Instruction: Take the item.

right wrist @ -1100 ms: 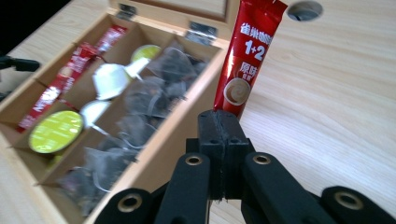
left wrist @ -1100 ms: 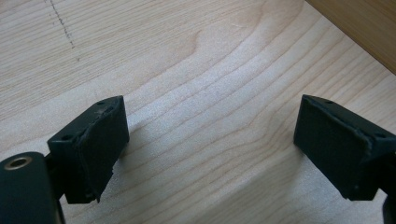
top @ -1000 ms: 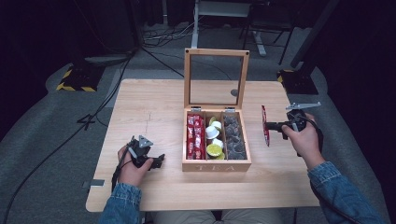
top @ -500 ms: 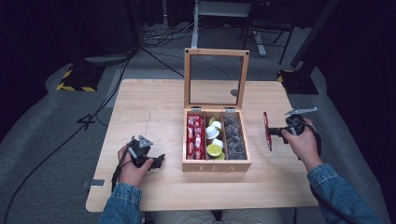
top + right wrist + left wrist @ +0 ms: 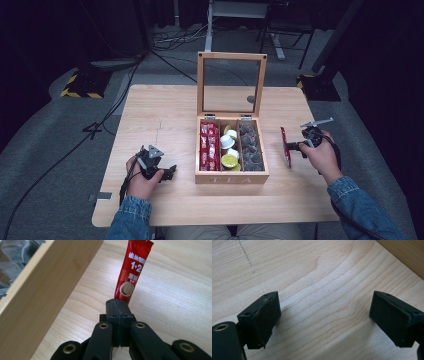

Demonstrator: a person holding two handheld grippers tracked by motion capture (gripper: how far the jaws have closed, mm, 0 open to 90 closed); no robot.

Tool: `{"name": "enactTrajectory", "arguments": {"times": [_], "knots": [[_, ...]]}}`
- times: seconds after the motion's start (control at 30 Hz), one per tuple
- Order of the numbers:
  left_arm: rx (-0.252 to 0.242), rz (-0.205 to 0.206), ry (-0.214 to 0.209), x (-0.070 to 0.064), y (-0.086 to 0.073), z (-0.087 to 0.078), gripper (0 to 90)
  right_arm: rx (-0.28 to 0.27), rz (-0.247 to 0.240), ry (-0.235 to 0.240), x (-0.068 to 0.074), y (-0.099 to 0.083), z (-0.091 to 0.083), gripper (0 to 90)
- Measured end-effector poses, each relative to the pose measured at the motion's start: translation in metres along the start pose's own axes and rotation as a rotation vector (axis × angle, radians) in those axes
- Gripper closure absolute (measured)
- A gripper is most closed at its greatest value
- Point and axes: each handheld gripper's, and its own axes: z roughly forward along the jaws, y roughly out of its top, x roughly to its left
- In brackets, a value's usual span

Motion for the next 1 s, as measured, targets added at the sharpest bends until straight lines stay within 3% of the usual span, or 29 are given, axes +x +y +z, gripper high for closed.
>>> {"name": "enactTrajectory", "arguments": {"times": [0.23, 0.3, 0.4, 0.57, 0.7, 1.0], "knots": [[0.004, 0.001, -0.002, 0.001, 0.003, 0.003, 9.2, 0.03, 0.05, -0.014, -0.003, -0.006, 0.009, 88.1], [0.009, 0.004, -0.004, 0.002, 0.004, 0.003, 8.7, 0.016, 0.066, -0.021, -0.005, -0.008, 0.01, 78.3], [0.005, 0.001, -0.005, 0.002, 0.005, 0.005, 8.6, -0.022, 0.052, -0.043, -0.005, -0.01, 0.006, 66.2], [0.005, 0.004, -0.004, 0.003, 0.007, 0.006, 8.6, -0.088, 0.026, -0.051, -0.002, -0.008, -0.005, 53.8], [0.005, 0.001, -0.003, 0.003, 0.007, 0.006, 8.6, -0.173, 0.028, -0.017, 0.003, -0.004, -0.016, 45.5], [0.005, 0.002, -0.001, 0.002, 0.007, 0.006, 8.7, -0.313, -0.041, 0.01, 0.02, 0.018, -0.039, 39.9]]}}
